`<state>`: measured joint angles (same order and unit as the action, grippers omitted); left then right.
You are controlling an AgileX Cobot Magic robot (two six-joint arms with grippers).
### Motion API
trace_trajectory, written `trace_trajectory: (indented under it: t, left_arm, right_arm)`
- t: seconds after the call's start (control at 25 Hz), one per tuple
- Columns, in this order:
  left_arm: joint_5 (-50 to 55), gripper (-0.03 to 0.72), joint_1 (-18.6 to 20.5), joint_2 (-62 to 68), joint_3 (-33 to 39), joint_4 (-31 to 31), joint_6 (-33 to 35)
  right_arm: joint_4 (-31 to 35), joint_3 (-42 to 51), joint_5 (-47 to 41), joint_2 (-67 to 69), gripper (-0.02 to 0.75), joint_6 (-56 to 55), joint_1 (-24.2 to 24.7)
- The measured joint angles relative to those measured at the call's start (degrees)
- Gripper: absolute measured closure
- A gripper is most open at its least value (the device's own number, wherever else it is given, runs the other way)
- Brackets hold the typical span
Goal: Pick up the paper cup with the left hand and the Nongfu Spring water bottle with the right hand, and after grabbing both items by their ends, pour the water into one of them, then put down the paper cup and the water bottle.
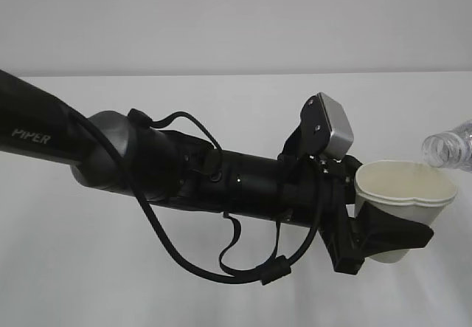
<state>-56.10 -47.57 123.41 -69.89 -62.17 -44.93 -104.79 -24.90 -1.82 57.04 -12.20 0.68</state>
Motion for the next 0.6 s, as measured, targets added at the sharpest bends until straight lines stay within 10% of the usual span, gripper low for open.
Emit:
trace_trajectory:
  t: [0.6]
  left_arm:
    - [2.23,0.259,0.00,0.00,0.00,0.32,-0.13]
  right_arm:
    - [0.00,0.00,0.00,0.00,0.336,0.00,0.00]
